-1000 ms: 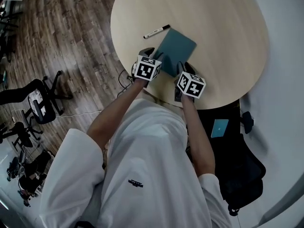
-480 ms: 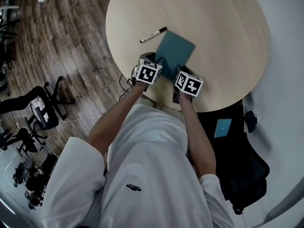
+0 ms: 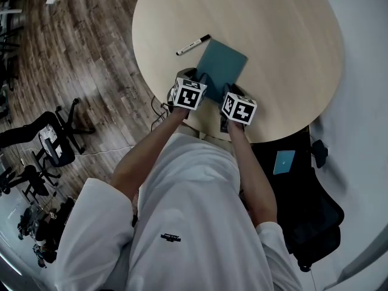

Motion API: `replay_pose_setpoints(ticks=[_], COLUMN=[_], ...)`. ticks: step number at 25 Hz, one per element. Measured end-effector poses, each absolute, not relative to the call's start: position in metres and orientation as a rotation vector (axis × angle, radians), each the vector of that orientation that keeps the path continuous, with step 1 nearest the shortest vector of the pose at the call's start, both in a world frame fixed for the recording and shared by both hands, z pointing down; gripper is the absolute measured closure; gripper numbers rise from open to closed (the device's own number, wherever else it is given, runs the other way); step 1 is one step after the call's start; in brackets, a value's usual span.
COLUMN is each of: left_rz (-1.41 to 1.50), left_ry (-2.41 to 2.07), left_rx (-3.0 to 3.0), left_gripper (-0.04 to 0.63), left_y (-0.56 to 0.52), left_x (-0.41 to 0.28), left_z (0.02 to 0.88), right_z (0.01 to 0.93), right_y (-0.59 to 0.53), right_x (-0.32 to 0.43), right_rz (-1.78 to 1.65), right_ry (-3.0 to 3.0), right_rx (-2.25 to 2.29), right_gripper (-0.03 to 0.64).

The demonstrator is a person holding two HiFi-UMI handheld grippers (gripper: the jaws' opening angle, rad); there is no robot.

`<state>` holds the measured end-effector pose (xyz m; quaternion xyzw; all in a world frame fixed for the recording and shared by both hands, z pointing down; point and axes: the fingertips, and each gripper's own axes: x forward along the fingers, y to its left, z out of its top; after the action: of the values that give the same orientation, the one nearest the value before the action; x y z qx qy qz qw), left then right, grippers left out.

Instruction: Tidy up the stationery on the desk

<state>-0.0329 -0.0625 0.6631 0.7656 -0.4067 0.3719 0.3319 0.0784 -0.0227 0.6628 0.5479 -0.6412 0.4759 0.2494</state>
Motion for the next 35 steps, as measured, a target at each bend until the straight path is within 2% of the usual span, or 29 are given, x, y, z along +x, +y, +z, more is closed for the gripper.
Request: replay_pose_setpoints(ticks=[19, 25, 35], left_rz=[0.873, 0.879, 0.867], left_ry=[-1.101, -1.096, -1.128], left_rx=[1.946, 1.929, 1.932], left_gripper=[0.434, 0.434, 0.434], left_y=[-0.067, -0.061, -0.062], left_x=[0.029, 0.047, 0.043], left_z=[0.662, 0.663, 0.668], right_z=[0.652, 0.656, 0.662], right_y=[-0.068, -0.077, -0.079], right_x=[0.144, 0.163, 0.161], right_rz=[1.062, 1.084, 1.038], right_ry=[-1.818, -1.817, -1.82], right_rx=[1.419, 1.413, 1.424], right_gripper=[0.497, 0.497, 0.495])
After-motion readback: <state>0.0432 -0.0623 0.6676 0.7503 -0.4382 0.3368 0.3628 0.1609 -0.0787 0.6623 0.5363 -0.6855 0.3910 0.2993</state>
